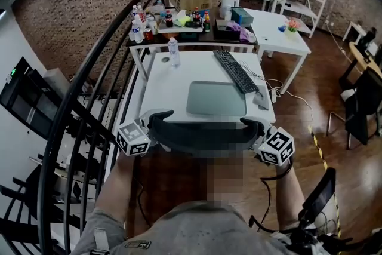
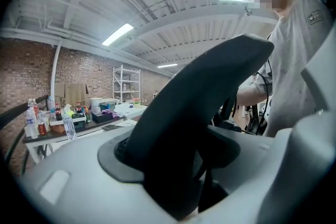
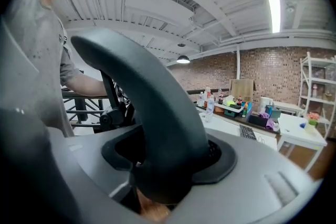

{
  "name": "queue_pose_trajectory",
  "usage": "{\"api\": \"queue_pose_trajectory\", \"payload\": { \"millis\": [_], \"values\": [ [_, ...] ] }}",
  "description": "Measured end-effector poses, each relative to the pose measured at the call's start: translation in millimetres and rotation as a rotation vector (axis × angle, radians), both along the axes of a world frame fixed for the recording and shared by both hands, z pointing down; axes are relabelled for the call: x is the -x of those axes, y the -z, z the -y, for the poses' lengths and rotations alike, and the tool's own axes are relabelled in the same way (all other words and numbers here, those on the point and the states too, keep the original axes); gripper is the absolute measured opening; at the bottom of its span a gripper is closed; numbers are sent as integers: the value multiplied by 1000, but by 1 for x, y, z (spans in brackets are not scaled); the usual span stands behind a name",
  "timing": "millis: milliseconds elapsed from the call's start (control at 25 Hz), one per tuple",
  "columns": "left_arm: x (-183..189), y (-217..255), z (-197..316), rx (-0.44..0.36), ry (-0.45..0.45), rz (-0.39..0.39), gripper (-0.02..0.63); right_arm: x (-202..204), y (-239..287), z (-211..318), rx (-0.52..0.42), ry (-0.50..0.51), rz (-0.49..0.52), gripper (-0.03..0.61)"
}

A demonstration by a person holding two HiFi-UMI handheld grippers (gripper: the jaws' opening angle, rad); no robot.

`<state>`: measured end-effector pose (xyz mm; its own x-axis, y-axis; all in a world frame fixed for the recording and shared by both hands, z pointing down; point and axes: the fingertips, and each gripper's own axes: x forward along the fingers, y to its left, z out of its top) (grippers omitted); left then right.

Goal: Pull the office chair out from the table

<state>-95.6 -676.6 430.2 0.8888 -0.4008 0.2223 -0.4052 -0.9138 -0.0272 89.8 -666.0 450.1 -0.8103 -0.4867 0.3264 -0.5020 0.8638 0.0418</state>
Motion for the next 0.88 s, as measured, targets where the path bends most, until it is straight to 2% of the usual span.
{"api": "queue_pose_trajectory", "payload": {
  "millis": [440, 880],
  "values": [
    [0, 1, -22, 7, -30, 24, 276, 0, -1, -18, 15, -18, -24, 252],
    [2, 4, -69, 16, -70, -5, 257, 1, 1, -66, 40, -30, -17, 250]
  ]
}}
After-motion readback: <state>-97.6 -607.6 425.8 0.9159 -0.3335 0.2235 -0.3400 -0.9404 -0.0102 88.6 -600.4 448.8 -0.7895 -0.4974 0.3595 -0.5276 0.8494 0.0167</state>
